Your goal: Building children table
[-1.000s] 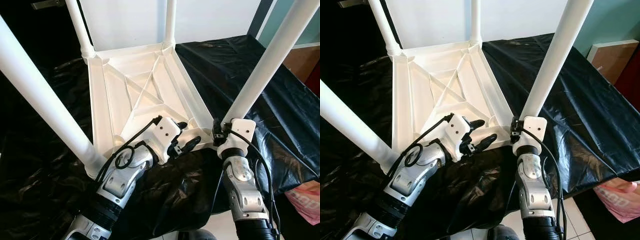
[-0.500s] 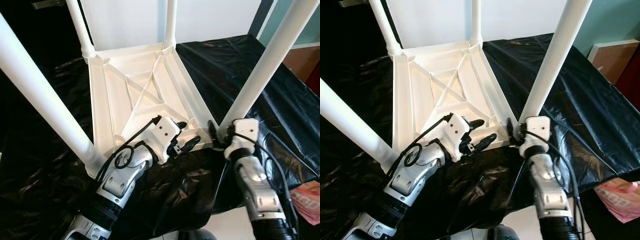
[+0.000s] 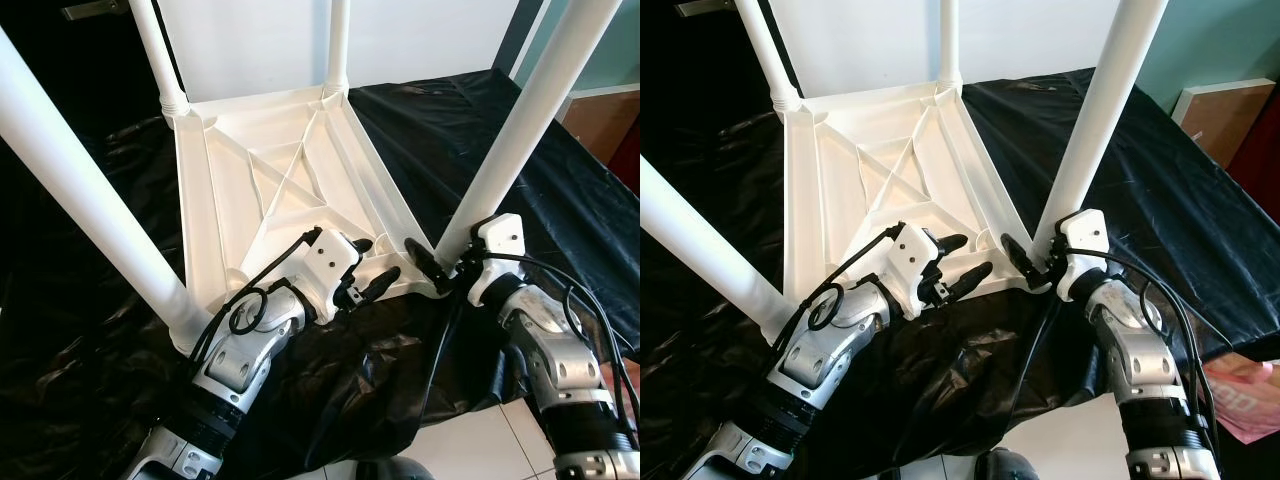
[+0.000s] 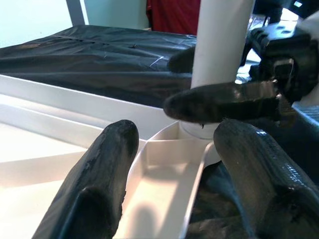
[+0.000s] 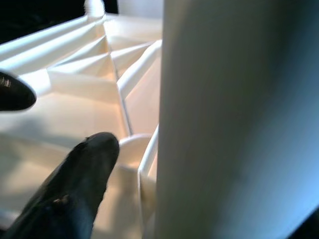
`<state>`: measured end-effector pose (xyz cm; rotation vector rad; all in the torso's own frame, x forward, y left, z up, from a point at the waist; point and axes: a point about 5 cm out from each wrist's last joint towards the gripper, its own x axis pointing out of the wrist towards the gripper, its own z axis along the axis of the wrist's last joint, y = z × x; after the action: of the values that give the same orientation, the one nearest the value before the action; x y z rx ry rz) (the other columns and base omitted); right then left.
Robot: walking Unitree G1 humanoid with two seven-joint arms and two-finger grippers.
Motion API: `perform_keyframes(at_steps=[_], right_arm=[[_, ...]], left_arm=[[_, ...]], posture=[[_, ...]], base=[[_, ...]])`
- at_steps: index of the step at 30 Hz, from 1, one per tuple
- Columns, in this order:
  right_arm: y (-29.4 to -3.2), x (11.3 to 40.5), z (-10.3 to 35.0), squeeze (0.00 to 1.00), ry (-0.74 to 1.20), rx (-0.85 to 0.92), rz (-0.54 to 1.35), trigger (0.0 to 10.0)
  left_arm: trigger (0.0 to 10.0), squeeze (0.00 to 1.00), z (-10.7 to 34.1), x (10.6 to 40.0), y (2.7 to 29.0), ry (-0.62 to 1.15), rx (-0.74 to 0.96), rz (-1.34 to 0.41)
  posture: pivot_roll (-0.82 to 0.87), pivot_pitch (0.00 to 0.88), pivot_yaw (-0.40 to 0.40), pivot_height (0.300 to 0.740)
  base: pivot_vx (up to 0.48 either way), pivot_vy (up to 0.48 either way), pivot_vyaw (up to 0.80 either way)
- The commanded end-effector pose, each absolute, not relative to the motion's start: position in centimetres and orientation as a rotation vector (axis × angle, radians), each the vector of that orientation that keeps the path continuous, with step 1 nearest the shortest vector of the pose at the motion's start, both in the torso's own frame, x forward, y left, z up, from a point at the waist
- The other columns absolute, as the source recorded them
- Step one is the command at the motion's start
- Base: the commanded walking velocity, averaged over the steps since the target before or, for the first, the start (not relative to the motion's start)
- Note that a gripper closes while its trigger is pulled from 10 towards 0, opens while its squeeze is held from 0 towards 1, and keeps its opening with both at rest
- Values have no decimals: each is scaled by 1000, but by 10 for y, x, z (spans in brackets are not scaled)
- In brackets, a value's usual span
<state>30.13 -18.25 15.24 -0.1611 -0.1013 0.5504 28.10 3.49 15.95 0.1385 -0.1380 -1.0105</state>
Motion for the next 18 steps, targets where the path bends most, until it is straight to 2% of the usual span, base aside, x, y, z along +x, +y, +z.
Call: perform_keyframes(at_steps=[1, 2, 13, 14, 18], right_arm=[[-177, 302, 145, 0, -61, -181, 611, 2824], [-177, 302, 142, 0, -45, -178, 625, 0], [-188, 297, 132, 0, -17, -142, 606, 0], [-188, 296, 132, 0, -16, -133, 591, 10000], [-188, 295, 131, 0, -19, -112, 564, 10000]], left_arm=[[10000, 0, 159, 278, 33, -132, 143, -1085], [10000, 0, 159, 278, 35, -132, 144, -1078], [10000, 0, 158, 276, 40, -125, 141, -1056], [10000, 0, 157, 276, 39, -124, 142, -1060], [10000, 0, 157, 276, 39, -123, 141, -1065]], posture=[[-5, 104, -40, 740], [0, 105, -44, 740], [12, 110, -47, 740], [10, 111, -46, 740], [3, 109, -45, 740]], base=[[0, 0, 0], [0, 0, 0], [0, 0, 0], [0, 0, 0], [0, 0, 0]])
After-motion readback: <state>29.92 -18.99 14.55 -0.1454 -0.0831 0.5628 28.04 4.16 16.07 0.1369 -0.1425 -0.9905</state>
